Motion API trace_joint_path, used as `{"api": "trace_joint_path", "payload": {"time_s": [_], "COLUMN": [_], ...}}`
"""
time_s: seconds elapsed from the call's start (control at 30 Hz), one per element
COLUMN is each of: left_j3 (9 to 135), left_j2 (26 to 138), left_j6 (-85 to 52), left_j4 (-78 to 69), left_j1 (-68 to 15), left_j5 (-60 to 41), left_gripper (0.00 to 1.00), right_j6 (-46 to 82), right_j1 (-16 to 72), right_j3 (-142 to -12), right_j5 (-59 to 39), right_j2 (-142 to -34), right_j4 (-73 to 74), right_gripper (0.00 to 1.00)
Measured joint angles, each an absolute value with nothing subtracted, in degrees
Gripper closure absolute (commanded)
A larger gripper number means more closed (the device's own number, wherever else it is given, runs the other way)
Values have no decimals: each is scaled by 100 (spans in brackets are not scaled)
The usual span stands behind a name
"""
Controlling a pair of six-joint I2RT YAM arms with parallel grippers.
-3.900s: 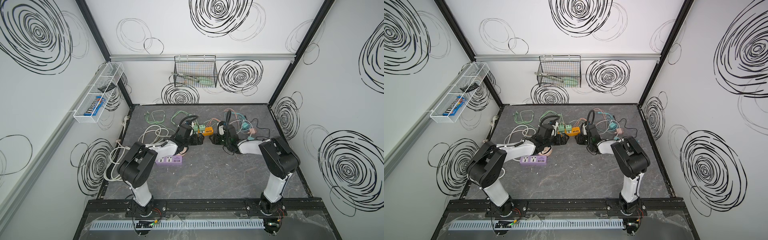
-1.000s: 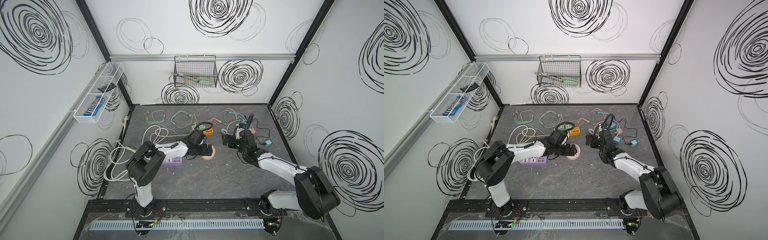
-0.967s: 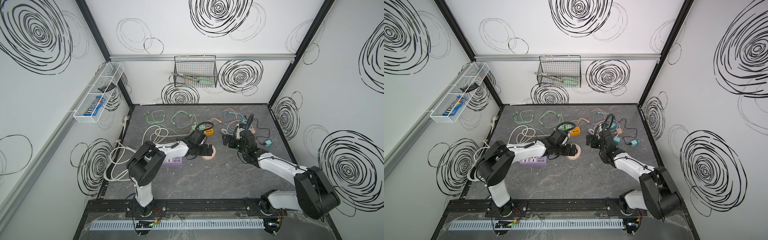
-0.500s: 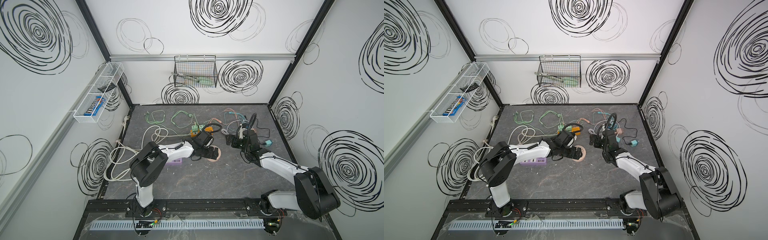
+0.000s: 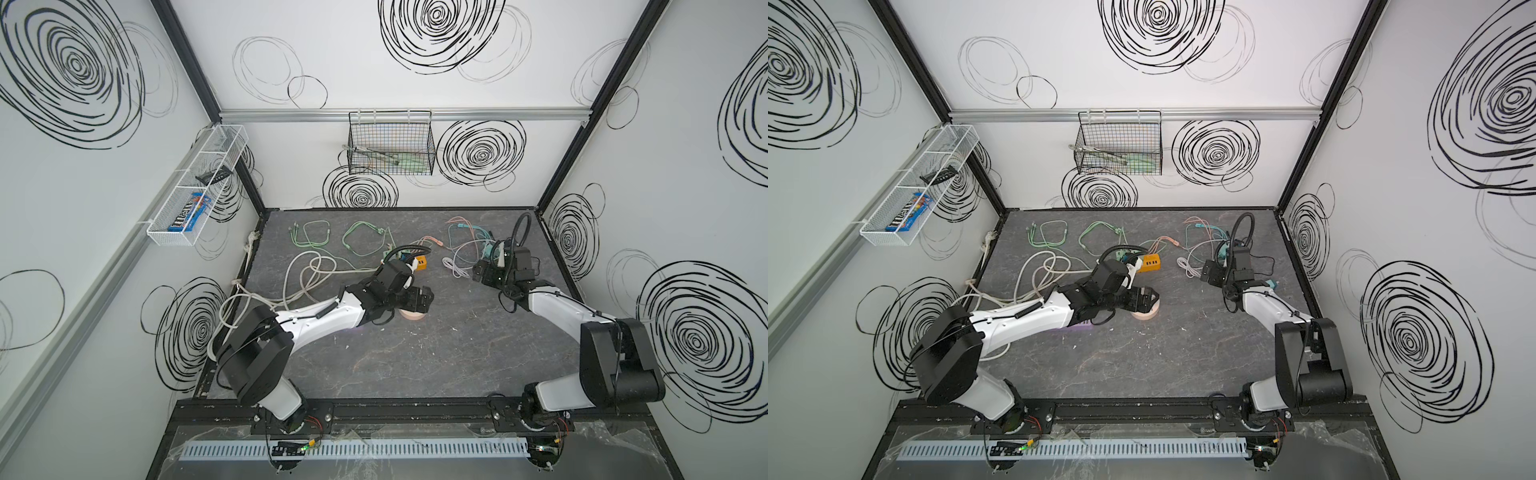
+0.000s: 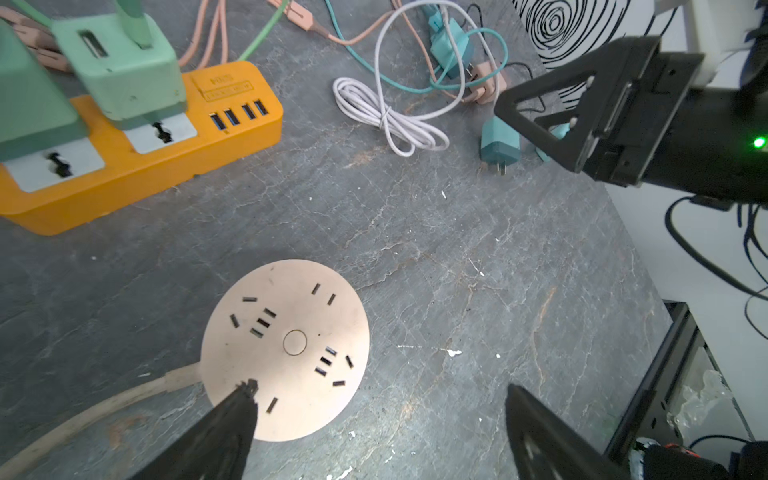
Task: Insert the plug
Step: 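Grasp the teal charger with the white cable using the right gripper, then lift the teal charger and bring it to the left gripper, which grasps it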
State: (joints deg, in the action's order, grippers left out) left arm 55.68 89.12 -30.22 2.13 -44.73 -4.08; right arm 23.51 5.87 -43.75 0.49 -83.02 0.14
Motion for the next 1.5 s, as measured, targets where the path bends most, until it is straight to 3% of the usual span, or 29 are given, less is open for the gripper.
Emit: {"api": "trace_joint_path", "payload": {"time_s": [0.17,0.37,0.77,1.27,1.5], "left_j3": [5485,5474,5347,5269,5264], "left_j2": [8676,8663,8663,8663,8663], "left_j6": [-2921,-2847,-2779,-2777,-2777], "left_j4": [106,25,-51,-67,-115], "left_j1": [-4471,-4431,-4316,-4189,-4187], "left_j5": [-174,-137,-237,-333,-399], "left_gripper": [4,4,4,4,4], "right_j6": [2340,2364,2329,2257,2163], "right_j1": [327,296,285,429,462], "right_j3": [-4722,-4729,-5266,-5323,-4912], "right_j5": [401,740,1039,1363,1490], "right_j2": [-8698,-8949,-9981,-10016,-9507], "right_j4": [-355,-639,-1020,-1041,-777], "right_gripper": [0,14,30,56,60]}}
